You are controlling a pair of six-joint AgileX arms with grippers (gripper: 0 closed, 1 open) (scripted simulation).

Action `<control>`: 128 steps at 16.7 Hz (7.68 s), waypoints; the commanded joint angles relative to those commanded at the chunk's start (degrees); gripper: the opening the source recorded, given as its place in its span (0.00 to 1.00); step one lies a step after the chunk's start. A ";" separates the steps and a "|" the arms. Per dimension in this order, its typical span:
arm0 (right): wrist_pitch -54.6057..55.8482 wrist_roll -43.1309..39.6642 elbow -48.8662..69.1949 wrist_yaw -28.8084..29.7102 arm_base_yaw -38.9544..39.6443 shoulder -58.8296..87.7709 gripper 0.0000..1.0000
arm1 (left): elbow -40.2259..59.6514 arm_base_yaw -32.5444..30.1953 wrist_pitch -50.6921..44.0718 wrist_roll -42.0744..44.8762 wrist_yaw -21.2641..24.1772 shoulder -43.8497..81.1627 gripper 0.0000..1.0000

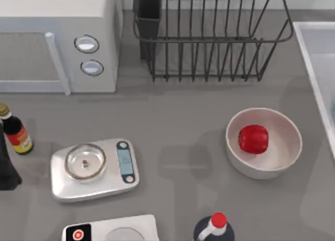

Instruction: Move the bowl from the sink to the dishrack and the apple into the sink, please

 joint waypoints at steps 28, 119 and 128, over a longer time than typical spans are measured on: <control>15.48 0.44 -6.93 0.21 0.27 8.18 0.40 | 0.00 0.00 0.00 0.00 0.00 0.00 1.00; 111.80 21.62 -57.23 39.76 58.17 -29.79 0.00 | 0.00 0.00 0.00 0.00 0.00 0.00 1.00; 111.80 21.62 -57.23 39.76 58.17 -29.79 0.53 | 0.00 0.00 0.00 0.00 0.00 0.00 1.00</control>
